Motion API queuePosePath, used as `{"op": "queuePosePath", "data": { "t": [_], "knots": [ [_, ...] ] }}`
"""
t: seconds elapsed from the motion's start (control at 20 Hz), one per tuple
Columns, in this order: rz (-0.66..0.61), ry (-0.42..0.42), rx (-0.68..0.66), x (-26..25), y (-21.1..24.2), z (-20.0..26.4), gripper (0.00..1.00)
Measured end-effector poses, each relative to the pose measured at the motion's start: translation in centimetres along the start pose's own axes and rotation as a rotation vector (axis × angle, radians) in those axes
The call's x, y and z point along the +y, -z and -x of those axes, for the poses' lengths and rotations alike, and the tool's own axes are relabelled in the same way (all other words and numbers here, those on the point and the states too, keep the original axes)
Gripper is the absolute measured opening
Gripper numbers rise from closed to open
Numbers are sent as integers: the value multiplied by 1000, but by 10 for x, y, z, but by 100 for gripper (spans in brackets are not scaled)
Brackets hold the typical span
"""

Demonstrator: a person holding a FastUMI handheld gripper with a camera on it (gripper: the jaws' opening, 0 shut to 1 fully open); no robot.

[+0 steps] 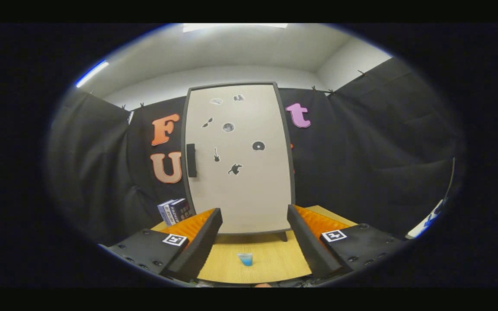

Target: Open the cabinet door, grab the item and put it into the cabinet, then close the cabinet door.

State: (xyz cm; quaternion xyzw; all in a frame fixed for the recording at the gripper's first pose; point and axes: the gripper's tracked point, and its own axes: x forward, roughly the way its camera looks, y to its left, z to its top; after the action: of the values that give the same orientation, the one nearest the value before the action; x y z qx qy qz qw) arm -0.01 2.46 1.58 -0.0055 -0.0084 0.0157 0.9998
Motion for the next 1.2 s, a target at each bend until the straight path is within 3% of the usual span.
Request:
{"op": "queuePosePath", "data": {
  "t": [0.7,1.2],
  "knots": [
    [23,-12,0,38,-2,-5,97],
    [36,-84,28,127,-27,-105,97]
  ]
}}
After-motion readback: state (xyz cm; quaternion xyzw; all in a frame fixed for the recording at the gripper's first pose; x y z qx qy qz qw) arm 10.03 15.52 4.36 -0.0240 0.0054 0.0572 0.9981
